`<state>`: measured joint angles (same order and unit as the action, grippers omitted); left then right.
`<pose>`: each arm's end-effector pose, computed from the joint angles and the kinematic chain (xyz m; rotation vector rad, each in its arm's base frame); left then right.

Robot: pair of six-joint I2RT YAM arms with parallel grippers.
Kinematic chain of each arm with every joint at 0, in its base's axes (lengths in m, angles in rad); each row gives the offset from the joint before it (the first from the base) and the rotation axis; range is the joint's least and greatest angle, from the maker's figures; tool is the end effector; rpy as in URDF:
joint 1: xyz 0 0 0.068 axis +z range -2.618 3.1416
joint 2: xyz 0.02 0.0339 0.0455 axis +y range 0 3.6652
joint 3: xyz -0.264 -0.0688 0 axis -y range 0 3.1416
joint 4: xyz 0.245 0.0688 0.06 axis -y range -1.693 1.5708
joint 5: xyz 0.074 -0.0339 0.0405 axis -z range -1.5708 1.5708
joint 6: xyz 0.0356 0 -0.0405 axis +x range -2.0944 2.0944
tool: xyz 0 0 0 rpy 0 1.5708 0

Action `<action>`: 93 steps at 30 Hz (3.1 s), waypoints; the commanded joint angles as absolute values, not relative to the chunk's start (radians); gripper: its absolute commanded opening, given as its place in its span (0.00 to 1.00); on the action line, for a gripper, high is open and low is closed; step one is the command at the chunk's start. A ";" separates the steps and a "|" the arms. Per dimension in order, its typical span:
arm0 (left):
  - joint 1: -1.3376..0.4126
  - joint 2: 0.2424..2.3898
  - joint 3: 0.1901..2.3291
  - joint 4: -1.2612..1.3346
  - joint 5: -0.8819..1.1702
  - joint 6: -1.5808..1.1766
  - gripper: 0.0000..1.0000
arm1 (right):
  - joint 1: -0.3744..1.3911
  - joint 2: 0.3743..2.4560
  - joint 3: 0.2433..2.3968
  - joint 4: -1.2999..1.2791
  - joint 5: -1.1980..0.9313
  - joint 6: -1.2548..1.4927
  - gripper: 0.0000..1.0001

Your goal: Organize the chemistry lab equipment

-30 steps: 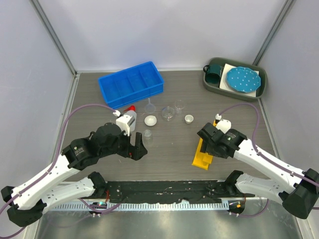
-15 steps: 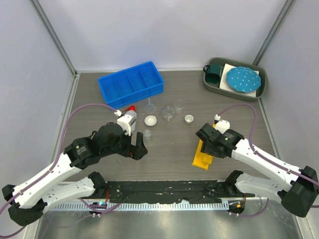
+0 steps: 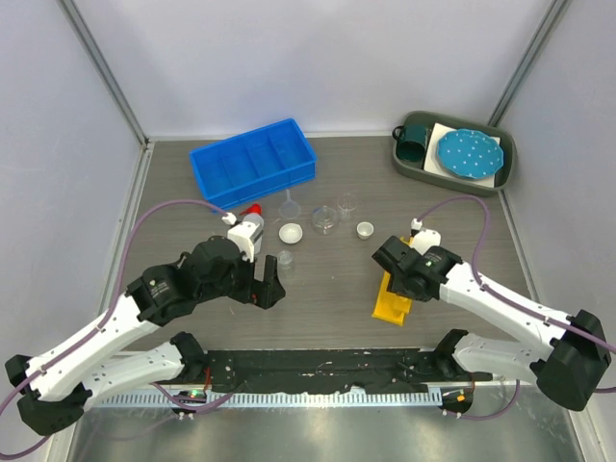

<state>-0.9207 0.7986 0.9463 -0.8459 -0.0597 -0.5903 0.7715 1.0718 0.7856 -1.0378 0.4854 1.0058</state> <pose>0.0944 -0.1207 0.3276 0.3578 2.3472 -0.7074 0.1345 0.1076 0.2314 0.3845 2.5815 -0.1560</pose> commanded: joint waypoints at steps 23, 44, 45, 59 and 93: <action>-0.916 0.831 0.968 -0.841 -0.034 -0.528 0.93 | 0.497 1.183 0.831 -0.951 0.615 1.032 0.25; -0.916 0.833 0.959 -0.848 -0.044 -0.508 0.93 | 0.108 1.411 0.942 -0.779 0.551 0.830 0.24; -0.917 0.833 0.956 -0.845 -0.044 -0.509 0.93 | 0.101 1.434 0.951 -0.770 0.548 0.828 0.24; -0.917 0.835 0.963 -0.842 -0.032 -0.495 0.94 | 0.014 1.534 0.989 -0.729 0.552 0.793 0.24; -0.916 0.818 0.960 -0.842 -0.037 -0.499 0.95 | -0.005 1.428 1.103 -0.837 0.528 0.767 0.63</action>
